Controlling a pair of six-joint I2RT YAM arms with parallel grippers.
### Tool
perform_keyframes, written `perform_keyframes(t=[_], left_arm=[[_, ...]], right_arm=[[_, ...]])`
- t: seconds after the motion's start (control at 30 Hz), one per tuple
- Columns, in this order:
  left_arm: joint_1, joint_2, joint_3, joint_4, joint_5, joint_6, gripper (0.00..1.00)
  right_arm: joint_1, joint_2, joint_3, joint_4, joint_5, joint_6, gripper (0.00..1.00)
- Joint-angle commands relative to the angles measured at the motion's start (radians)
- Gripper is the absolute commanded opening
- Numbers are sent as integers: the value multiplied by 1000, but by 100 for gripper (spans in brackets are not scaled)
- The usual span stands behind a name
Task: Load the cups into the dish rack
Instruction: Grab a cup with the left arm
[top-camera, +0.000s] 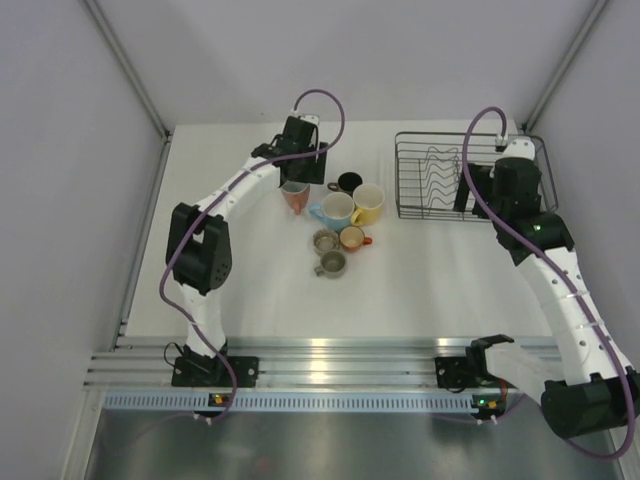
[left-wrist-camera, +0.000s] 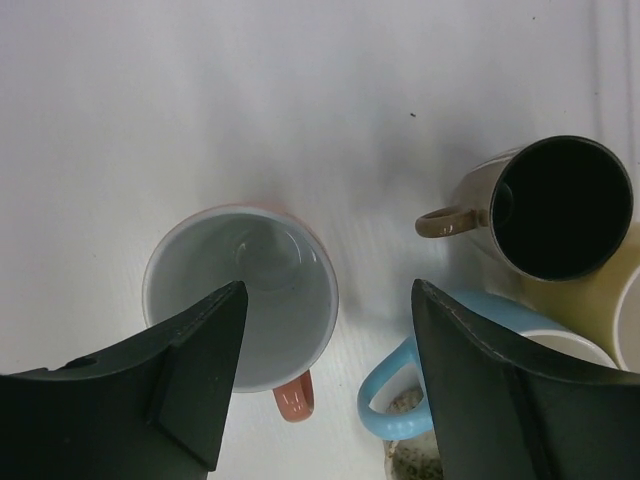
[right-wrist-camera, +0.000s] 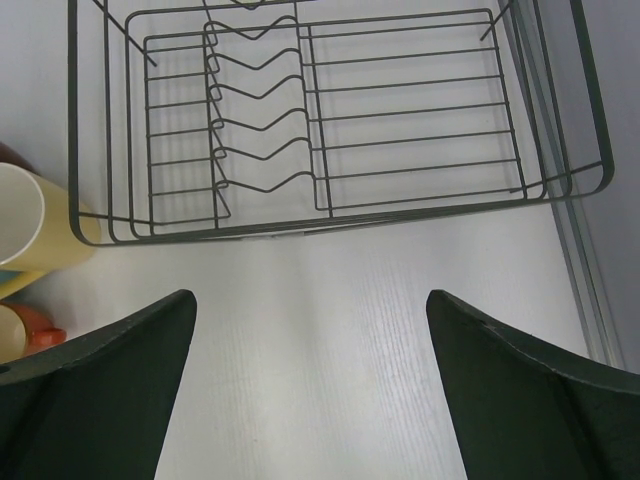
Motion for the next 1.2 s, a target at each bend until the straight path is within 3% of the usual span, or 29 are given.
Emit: perform_keyframes(t=[0.0, 0.3, 0.4, 0.5, 0.67, 0.93, 1.17], left_arm=[[-2, 17, -15, 12, -6, -27, 72], [-4, 94, 6, 11, 12, -30, 58], [-4, 120, 22, 11, 15, -27, 47], [-2, 146, 38, 5, 12, -24, 35], [-2, 176, 75, -35, -8, -7, 0], [-2, 88, 61, -54, -98, 33, 0], [2, -107, 107, -61, -146, 73, 0]], right_arm=[[-6, -38, -12, 11, 23, 10, 99], [-6, -65, -15, -4, 26, 8, 99], [-6, -79, -14, -12, 31, 4, 99], [-6, -90, -12, -24, 36, 2, 99], [-6, -111, -18, -34, 45, -2, 99], [-6, -116, -29, -23, 30, 2, 99], [-5, -73, 9, 20, -39, 14, 99]])
